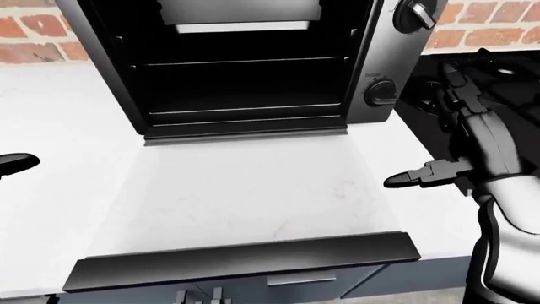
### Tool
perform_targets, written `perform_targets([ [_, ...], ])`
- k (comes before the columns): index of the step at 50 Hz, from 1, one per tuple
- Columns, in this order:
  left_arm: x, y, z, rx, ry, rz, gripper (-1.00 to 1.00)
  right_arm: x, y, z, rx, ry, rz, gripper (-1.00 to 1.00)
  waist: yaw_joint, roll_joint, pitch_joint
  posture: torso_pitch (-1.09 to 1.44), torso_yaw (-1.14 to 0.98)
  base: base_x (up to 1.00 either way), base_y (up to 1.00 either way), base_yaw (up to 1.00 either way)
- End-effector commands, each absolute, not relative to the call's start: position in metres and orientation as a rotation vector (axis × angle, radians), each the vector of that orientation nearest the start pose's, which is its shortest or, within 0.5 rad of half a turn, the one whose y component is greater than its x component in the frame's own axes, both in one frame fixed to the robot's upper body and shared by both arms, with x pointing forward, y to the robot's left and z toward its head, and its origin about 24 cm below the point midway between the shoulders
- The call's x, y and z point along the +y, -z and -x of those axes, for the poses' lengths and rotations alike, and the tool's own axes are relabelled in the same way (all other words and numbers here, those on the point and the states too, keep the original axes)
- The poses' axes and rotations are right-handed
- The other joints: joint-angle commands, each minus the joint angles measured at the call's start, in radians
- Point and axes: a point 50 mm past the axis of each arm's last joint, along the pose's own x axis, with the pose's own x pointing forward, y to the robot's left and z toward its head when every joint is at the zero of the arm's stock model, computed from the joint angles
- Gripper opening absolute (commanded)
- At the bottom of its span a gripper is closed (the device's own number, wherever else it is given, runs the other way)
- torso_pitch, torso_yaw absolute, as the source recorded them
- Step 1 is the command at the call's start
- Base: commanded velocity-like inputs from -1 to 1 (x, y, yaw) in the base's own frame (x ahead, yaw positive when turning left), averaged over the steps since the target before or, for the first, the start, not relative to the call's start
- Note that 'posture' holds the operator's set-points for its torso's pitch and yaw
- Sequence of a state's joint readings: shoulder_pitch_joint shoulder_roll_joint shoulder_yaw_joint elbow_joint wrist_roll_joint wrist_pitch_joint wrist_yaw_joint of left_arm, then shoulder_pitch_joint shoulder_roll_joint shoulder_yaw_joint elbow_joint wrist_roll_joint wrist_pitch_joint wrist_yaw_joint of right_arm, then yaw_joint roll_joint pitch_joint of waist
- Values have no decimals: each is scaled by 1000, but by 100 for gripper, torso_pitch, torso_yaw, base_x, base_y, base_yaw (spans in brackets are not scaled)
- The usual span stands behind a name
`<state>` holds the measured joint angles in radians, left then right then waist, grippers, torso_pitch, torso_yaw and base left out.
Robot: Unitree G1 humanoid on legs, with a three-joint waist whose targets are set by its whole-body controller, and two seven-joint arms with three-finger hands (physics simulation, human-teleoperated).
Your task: Close the toaster oven door.
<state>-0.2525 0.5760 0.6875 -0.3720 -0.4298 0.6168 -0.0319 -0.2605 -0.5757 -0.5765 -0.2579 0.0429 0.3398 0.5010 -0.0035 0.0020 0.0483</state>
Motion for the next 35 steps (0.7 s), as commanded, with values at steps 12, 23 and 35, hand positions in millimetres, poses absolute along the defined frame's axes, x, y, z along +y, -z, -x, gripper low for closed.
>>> perform_targets([
  [12, 328, -245, -224, -363, -388, -103, 100, -309, -233, -241, -303, 61, 533, 100, -1, 2, -20, 0, 0, 0, 0, 0],
  [23, 328, -246, -223, -364, -387, -102, 100, -312, -226, -244, -287, 65, 545, 100, -2, 1, -20, 0, 0, 0, 0, 0],
  [35, 328, -246, -223, -363, -387, -103, 100, -315, -217, -244, -269, 61, 562, 100, -2, 0, -20, 0, 0, 0, 0, 0],
])
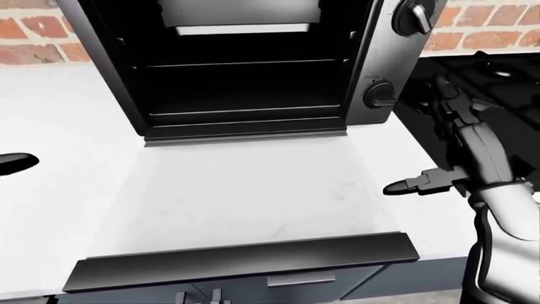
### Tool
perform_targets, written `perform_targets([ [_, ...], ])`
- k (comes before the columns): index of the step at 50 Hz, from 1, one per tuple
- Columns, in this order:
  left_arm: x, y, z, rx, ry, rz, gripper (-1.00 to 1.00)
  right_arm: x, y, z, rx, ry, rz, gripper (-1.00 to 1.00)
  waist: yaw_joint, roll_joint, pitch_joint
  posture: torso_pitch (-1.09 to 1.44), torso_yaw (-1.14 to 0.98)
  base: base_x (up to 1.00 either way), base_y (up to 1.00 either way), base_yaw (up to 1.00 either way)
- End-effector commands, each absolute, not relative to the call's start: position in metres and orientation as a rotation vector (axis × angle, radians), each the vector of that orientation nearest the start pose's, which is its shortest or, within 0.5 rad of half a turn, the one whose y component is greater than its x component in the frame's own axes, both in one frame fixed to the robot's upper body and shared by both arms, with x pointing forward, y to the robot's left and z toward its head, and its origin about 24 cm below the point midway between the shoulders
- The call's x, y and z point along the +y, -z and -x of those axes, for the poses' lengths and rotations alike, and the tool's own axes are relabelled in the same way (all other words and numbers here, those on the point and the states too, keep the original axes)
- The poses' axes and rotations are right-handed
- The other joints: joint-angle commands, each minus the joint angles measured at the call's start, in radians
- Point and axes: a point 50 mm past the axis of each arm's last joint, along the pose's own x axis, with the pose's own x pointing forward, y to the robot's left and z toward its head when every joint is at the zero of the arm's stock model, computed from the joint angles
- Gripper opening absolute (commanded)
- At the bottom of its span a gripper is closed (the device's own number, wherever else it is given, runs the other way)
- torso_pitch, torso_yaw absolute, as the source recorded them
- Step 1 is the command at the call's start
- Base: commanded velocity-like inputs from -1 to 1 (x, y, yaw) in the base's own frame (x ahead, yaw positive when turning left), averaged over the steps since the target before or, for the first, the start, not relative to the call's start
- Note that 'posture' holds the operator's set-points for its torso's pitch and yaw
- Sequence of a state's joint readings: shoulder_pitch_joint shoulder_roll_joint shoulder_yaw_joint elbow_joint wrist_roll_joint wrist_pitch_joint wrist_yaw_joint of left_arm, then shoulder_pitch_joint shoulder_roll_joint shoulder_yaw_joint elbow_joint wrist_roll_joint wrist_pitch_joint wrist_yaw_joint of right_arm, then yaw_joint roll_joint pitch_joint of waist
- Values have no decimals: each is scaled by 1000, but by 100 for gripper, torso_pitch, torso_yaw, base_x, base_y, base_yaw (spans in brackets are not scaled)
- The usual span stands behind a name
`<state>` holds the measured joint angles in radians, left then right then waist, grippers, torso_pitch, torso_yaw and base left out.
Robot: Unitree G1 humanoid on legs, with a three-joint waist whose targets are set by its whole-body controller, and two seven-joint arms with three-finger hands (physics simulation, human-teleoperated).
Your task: Close the toaster oven door.
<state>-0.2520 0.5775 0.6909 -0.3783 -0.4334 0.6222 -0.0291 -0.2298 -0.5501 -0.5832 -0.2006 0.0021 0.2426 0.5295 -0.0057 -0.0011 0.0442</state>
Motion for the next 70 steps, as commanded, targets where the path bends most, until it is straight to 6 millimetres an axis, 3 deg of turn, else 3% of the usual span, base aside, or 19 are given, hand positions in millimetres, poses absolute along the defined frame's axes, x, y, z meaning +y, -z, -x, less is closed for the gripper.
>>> perform_targets([
  [1, 328, -246, -223, -363, -387, -103, 100, -315, -216, -244, -267, 61, 565, 100, 0, 3, -16, 0, 0, 0, 0, 0],
  [21, 328, -245, -223, -362, -388, -103, 100, -313, -209, -242, -255, 21, 592, 100, -1, 6, -17, 0, 0, 0, 0, 0],
  [29, 328, -246, -223, -364, -388, -102, 100, -295, -204, -234, -260, -98, 555, 100, 0, 5, -19, 0, 0, 0, 0, 0],
  [41, 329, -248, -223, -364, -390, -102, 100, -285, -200, -231, -263, -161, 517, 100, -5, 8, -22, 0, 0, 0, 0, 0],
  [59, 330, -249, -222, -369, -392, -101, 100, -257, -234, -220, -345, -218, 222, 100, -12, 14, -17, 0, 0, 0, 0, 0],
  [70, 332, -251, -221, -373, -399, -99, 100, -242, -237, -217, -353, -250, 141, 100, -18, 22, -12, 0, 0, 0, 0, 0],
])
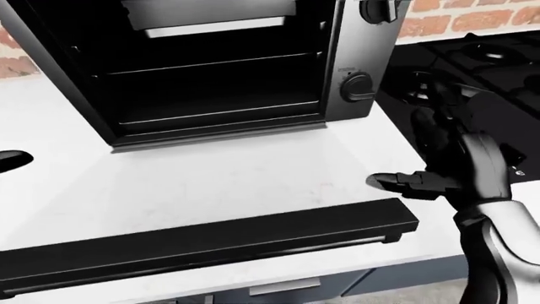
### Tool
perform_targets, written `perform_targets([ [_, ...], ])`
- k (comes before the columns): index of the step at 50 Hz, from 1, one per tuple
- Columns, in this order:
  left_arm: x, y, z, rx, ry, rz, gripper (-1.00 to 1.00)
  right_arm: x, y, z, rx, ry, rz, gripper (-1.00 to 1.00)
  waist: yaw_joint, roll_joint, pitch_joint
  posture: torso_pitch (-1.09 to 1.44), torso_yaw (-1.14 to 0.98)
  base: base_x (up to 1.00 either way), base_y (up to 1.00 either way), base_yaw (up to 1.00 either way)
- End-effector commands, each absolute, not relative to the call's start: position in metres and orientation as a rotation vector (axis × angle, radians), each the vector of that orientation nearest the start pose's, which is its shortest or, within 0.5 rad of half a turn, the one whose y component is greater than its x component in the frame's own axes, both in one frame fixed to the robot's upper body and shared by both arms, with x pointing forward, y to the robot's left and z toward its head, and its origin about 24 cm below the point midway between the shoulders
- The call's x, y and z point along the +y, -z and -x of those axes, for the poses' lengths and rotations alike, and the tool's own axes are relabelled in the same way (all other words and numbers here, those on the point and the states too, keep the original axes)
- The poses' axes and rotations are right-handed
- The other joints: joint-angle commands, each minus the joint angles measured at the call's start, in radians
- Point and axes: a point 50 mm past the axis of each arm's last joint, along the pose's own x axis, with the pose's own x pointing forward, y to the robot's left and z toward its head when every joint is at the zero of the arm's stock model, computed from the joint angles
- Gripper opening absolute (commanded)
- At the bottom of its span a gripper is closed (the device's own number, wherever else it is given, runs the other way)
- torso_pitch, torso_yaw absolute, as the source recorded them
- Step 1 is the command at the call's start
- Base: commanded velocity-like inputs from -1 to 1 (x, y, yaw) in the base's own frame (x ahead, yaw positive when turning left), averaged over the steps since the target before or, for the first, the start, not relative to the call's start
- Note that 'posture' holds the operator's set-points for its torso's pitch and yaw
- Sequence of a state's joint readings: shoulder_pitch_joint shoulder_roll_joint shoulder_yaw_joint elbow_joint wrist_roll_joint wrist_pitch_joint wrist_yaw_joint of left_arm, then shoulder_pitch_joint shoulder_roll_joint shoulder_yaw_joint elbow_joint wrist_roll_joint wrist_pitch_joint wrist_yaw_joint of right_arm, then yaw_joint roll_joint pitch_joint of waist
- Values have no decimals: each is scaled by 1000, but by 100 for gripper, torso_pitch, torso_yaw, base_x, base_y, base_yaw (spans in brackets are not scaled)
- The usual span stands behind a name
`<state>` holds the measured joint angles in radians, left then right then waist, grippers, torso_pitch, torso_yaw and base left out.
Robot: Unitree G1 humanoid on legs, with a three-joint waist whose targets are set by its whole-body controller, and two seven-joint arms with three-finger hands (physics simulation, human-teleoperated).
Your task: Close the toaster oven door.
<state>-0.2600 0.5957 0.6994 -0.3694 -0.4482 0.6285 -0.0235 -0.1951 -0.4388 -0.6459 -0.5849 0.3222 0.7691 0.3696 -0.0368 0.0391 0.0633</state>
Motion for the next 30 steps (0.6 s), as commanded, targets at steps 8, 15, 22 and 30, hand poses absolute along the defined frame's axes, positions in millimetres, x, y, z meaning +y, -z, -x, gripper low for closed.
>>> perform_targets([
  [8, 335, -254, -220, -376, -411, -97, 100, -228, -237, -215, -355, -271, 97, 100, 7, -13, -32, 0, 0, 0, 0, 0],
  [15, 337, -254, -220, -379, -421, -96, 100, -223, -239, -215, -338, -255, 7, 100, 1, -8, -30, 0, 0, 0, 0, 0],
  [22, 339, -254, -219, -379, -431, -103, 100, -217, -243, -214, -337, -247, -34, 100, 1, -8, -28, 0, 0, 0, 0, 0],
  [30, 340, -254, -220, -379, -431, -105, 100, -211, -247, -212, -322, -247, -92, 100, -1, -14, -30, 0, 0, 0, 0, 0],
])
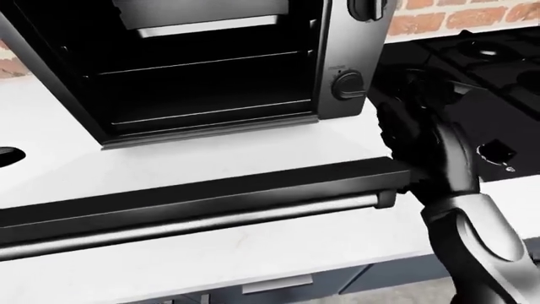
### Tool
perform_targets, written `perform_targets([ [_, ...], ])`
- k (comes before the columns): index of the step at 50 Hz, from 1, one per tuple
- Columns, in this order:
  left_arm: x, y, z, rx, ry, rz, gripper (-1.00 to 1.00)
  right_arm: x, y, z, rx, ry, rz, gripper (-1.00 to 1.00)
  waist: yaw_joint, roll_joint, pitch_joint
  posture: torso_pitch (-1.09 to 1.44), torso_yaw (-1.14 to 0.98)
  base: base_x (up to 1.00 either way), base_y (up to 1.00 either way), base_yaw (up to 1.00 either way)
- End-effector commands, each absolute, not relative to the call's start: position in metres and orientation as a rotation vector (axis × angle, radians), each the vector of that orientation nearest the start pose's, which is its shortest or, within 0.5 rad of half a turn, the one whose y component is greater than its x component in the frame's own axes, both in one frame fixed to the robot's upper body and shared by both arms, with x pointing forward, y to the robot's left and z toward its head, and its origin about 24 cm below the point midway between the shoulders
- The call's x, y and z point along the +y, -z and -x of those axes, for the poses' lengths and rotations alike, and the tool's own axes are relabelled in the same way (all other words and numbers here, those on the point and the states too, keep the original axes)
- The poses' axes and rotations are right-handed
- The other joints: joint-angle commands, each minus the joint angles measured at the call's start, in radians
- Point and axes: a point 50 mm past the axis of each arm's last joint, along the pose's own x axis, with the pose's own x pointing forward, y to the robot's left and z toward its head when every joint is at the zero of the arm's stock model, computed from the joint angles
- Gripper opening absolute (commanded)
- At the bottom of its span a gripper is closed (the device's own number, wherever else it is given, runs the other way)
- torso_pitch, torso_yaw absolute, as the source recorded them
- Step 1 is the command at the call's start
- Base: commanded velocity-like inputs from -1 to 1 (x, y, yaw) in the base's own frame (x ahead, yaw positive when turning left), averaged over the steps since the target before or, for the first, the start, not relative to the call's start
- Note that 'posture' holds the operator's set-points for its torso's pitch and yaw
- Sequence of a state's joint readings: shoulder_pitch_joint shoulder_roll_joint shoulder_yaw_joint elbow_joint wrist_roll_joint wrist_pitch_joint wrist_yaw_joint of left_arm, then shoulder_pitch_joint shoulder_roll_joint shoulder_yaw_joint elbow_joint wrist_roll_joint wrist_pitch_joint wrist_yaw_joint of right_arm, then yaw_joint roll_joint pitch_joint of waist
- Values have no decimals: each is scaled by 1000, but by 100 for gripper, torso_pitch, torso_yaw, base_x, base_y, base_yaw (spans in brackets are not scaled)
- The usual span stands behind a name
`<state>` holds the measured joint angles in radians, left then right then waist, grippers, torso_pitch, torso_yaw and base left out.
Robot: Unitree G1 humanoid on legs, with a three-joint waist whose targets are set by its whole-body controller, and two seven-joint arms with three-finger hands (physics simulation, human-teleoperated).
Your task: Close the toaster oven door.
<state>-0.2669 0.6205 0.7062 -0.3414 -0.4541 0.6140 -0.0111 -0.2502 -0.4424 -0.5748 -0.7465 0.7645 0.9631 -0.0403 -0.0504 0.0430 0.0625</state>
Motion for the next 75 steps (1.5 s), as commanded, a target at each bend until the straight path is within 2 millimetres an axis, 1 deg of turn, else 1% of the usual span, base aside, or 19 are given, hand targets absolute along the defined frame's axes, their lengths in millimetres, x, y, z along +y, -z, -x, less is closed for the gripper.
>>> perform_targets([
  [1, 340, -254, -220, -379, -431, -105, 100, -210, -247, -212, -322, -246, -96, 100, 12, -18, -29, 0, 0, 0, 0, 0],
  [3, 340, -254, -220, -379, -431, -104, 100, -207, -246, -210, -317, -253, -100, 100, 12, -16, -30, 0, 0, 0, 0, 0],
  [5, 340, -254, -220, -379, -431, -105, 100, -205, -246, -210, -314, -257, -106, 100, 15, -8, -29, 0, 0, 0, 0, 0],
  [6, 340, -254, -220, -379, -431, -104, 100, -204, -247, -209, -312, -257, -112, 100, 19, -13, -27, 0, 0, 0, 0, 0],
  [12, 340, -255, -219, -380, -433, -102, 100, -198, -251, -207, -320, -266, -121, 100, 29, -25, -28, 0, 0, 0, 0, 0],
  [19, 339, -256, -218, -381, -432, -100, 100, -195, -257, -206, -335, -272, -124, 100, 35, -28, -25, 0, 0, 0, 0, 0],
  [24, 339, -257, -218, -382, -430, -101, 100, -198, -265, -209, -361, -235, -138, 100, 37, -26, -22, 0, 0, 0, 0, 0],
  [27, 339, -257, -218, -382, -430, -101, 100, -202, -270, -213, -384, -183, -152, 100, 37, -25, -21, 0, 0, 0, 0, 0],
  [29, 339, -256, -218, -381, -429, -103, 100, -208, -274, -217, -414, -110, -162, 100, 38, -25, -20, 0, 0, 0, 0, 0],
  [31, 339, -257, -218, -382, -429, -102, 100, -209, -277, -219, -422, -90, -165, 100, 38, -25, -19, 0, 0, 0, 0, 0],
  [35, 339, -256, -219, -381, -428, -102, 100, -211, -280, -223, -447, -44, -155, 100, 41, -29, -19, 0, 0, 0, 0, 0],
  [39, 338, -255, -219, -381, -428, -103, 100, -211, -278, -226, -468, -15, -139, 100, 42, -32, -18, 0, 0, 0, 0, 0],
  [42, 339, -255, -219, -381, -427, -103, 100, -218, -282, -229, -492, 59, -149, 100, 43, -33, -19, 0, 0, 0, 0, 0],
  [43, 339, -255, -219, -381, -427, -103, 100, -218, -282, -230, -492, 59, -147, 100, 43, -32, -19, 0, 0, 0, 0, 0],
  [45, 339, -255, -219, -382, -425, -102, 100, -224, -285, -232, -512, 125, -151, 100, 44, -32, -19, 0, 0, 0, 0, 0],
  [50, 338, -254, -219, -381, -425, -102, 100, -231, -289, -236, -517, 198, -143, 100, 47, -34, -18, 0, 0, 0, 0, 0],
  [53, 339, -255, -219, -381, -427, -103, 100, -231, -287, -239, -501, 210, -145, 100, 49, -35, -17, 0, 0, 0, 0, 0],
  [61, 339, -257, -218, -384, -428, -100, 100, -239, -296, -247, -508, 294, -126, 100, 51, -33, -17, 0, 0, 0, 0, 0],
  [75, 340, -256, -218, -383, -429, -102, 100, -240, -307, -257, -522, 354, -105, 100, 54, -30, -19, 0, 0, 0, 0, 0],
])
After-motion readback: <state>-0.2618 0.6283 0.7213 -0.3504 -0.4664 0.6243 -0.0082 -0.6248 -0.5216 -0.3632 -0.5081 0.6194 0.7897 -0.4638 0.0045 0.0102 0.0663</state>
